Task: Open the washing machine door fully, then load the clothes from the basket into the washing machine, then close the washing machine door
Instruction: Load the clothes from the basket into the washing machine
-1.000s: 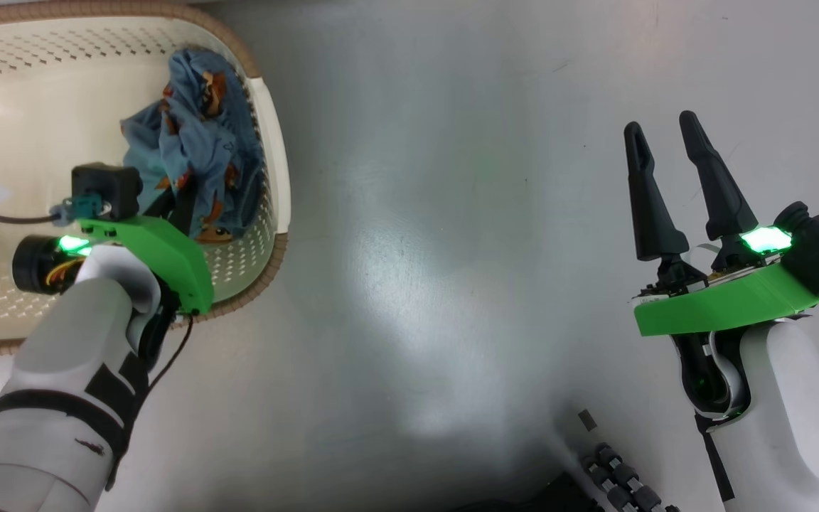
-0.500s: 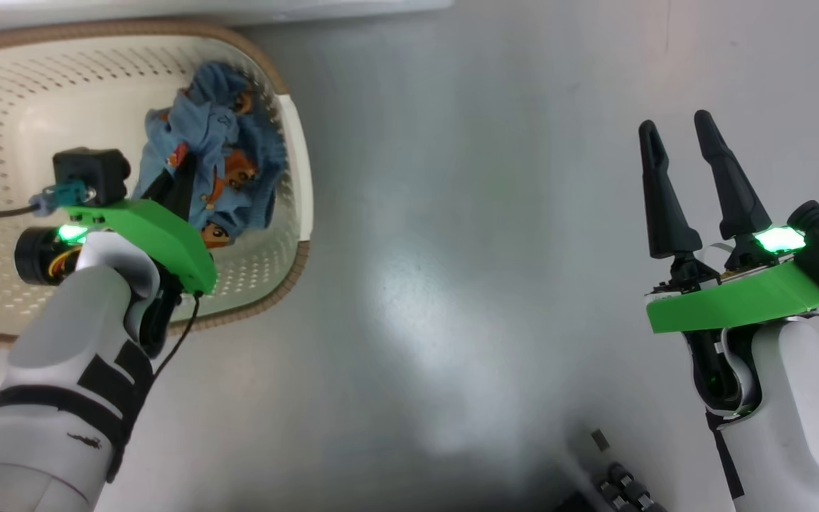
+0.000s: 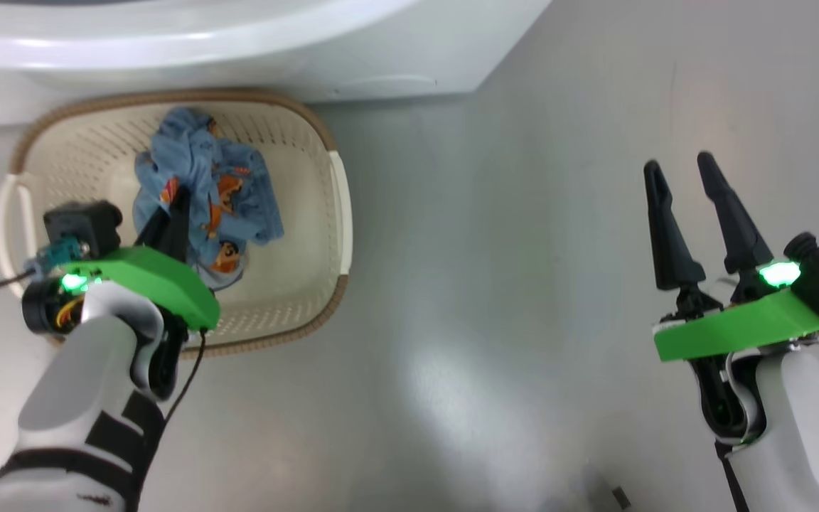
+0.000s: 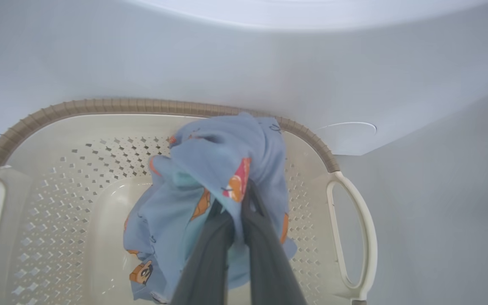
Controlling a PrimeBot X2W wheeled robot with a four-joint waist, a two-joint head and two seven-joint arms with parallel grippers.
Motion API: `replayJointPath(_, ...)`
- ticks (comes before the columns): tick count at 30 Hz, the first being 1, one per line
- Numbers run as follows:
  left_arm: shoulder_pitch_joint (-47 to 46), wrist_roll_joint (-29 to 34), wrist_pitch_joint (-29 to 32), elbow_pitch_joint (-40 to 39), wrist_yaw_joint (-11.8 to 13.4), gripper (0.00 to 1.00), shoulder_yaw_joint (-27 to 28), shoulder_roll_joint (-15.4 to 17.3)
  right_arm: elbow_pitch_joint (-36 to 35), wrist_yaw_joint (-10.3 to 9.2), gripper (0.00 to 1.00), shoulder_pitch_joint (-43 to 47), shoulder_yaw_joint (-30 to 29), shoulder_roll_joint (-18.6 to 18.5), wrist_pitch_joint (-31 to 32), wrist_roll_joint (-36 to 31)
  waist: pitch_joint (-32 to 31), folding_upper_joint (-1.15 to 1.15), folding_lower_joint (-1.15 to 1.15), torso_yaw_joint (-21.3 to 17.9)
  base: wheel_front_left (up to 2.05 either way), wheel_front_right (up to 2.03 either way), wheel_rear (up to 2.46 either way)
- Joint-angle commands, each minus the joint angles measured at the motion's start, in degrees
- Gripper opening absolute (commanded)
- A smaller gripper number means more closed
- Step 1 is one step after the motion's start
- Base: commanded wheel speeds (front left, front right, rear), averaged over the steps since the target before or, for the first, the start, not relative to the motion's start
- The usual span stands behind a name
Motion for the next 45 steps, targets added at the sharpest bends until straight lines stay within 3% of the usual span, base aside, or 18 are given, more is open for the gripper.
replayJointPath(1, 2.7, 1.7, -0.4, -2.0, -0.1, 0.0, 2.8, 1.6, -0.8, 0.09, 1.0, 3.0, 1.0, -0.3, -0.3, -0.1, -4.6, 0.0, 0.0, 1.8, 0.0, 0.0, 0.0)
replayJointPath(21, 20.1, 15.0, -0.4, -20.7, -0.1, 0.0, 16.1, -0.2, 0.7, 0.09, 1.0, 11.3, 0.1, -2.4, -0.3, 0.2, -18.5, 0.0, 0.0, 4.7, 0.0, 0.0, 0.0)
replayJointPath(35, 36.7, 19.6, -0.4, -35.9, -0.1, 0.0, 22.1, -1.1, 0.6, 0.09, 1.0, 20.8, -1.9, -3.5, -0.3, 0.2, -29.6, 0.0, 0.0, 5.9, 0.0, 0.0, 0.0)
replayJointPath(45, 45.8, 22.1, -0.4, -44.1, -0.1, 0.0, 25.0, -1.8, 0.3, 0.09, 1.0, 25.5, -4.1, -3.4, -0.3, -0.1, -33.2, 0.0, 0.0, 6.4, 0.0, 0.0, 0.0)
